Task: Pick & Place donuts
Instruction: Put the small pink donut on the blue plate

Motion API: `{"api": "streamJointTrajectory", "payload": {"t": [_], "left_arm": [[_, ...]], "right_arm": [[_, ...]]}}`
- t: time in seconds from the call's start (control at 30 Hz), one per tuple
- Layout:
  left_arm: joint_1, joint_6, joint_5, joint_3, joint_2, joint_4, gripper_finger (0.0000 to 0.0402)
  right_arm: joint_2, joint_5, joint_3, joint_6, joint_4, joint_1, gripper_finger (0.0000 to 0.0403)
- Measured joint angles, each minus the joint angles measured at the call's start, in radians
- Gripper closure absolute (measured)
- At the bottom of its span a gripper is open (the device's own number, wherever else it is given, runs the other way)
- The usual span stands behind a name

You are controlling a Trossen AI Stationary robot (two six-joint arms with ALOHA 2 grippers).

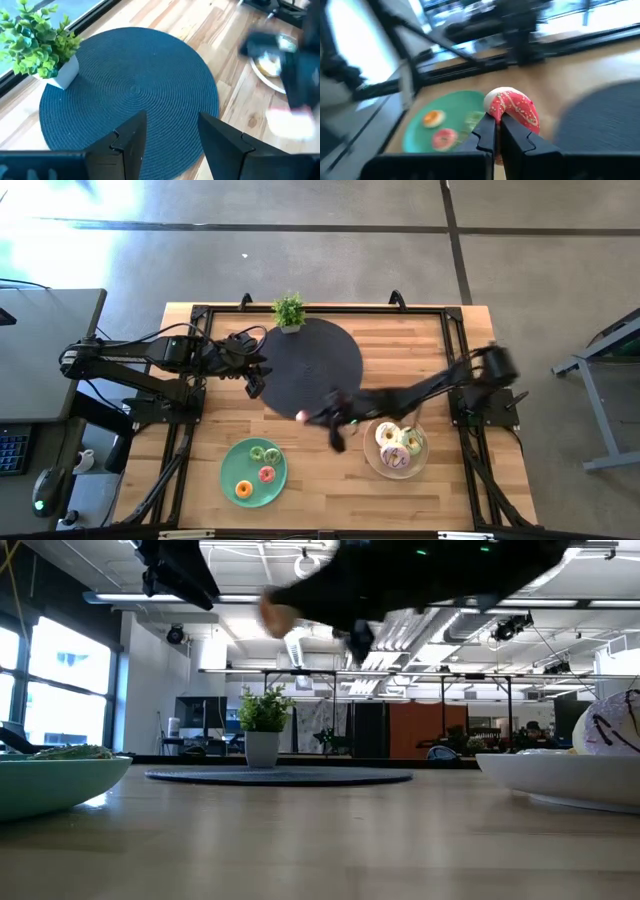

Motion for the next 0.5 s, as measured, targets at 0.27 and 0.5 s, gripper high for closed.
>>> {"api": "streamJointTrajectory", "payload": {"t": [0.27,0.5], "left_arm": [[0.0,0.002,-0.007,0.0,0.0,0.0,0.0225],[0.0,-0.001,0.003,0.0,0.0,-0.005,0.0225]], "right_arm": [[0.397,-0.318,0.512,-0.11,-0.238,0.044,0.0395],[0.595,-0.326,0.822,-0.218,-0.514,0.044,0.036]]}}
